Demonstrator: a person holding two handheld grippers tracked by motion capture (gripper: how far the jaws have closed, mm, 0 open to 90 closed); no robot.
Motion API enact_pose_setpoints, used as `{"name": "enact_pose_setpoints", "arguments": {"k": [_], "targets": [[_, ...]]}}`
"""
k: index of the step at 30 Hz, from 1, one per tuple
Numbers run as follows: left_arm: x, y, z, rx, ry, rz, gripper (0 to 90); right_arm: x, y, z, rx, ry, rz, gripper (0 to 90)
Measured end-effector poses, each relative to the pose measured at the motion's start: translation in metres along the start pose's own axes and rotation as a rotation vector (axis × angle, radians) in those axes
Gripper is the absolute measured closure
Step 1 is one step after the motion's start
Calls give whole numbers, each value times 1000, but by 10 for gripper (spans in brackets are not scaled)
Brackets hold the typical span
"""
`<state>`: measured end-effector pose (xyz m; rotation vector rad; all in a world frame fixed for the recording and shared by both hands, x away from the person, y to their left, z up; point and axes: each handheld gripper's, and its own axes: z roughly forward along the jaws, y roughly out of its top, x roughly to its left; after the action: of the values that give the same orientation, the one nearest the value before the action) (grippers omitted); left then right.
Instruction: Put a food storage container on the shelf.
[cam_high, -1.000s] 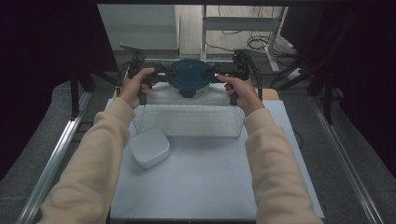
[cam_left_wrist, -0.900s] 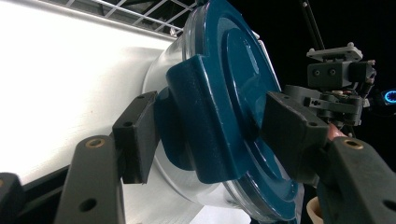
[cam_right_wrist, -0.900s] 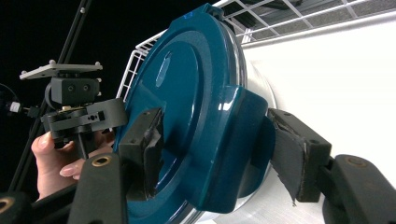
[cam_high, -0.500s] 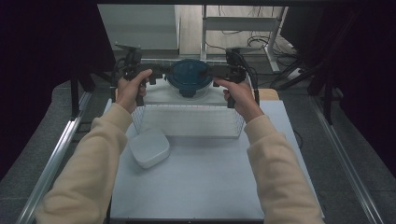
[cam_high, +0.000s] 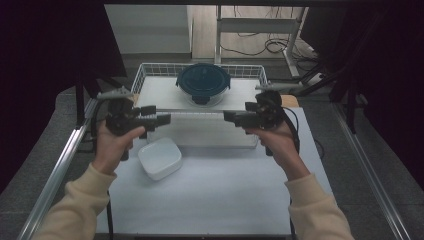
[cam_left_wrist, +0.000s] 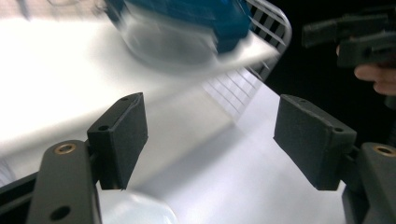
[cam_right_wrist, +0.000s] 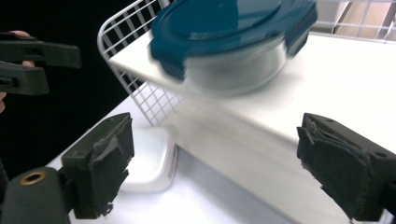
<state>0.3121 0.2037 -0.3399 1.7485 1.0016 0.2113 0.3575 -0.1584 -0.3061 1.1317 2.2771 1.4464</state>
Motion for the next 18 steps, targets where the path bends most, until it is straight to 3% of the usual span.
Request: {"name": "enact_pose_setpoints", "arguments": {"k": [1,2,3,5,6,7,8,9,10,11,12,15,16,18], "targets": [[0,0,0,0,0,0,253,0,0,0,0,0,0,123],[-4,-19,-3,9,5,1,256,6,-17,-10,-9,10,-25,141],[-4,-19,-3,9,5,1,256,6,-17,-10,-9,10,-25,141],[-7,-43,-5,22,2,-6,256,9,-34,-18,-18,3,-44,160],[-7,-60,-6,31,12,-13,255,9,-53,-26,-20,4,-44,169],[-7,-60,-6,31,12,-13,257,9,-53,-26,-20,4,-44,169],[-6,-76,-6,43,6,-28,257,9,-72,-30,-16,4,-38,173],[-6,-76,-6,43,6,-28,257,9,-72,-30,-16,4,-38,173],[-6,-86,-5,45,15,-38,261,7,-90,-32,-6,-4,-30,176],[-5,-94,-4,52,25,-40,261,7,-90,-32,-6,-4,-30,176],[-4,-107,-3,67,34,-47,261,5,-110,-33,9,4,-11,182],[-2,-120,-2,81,31,-66,261,2,-128,-31,34,0,0,182],[0,-131,0,94,40,-84,261,-1,-146,-29,50,-7,9,184],[3,-145,4,145,40,-96,263,-4,-159,-27,86,3,13,185]]}}
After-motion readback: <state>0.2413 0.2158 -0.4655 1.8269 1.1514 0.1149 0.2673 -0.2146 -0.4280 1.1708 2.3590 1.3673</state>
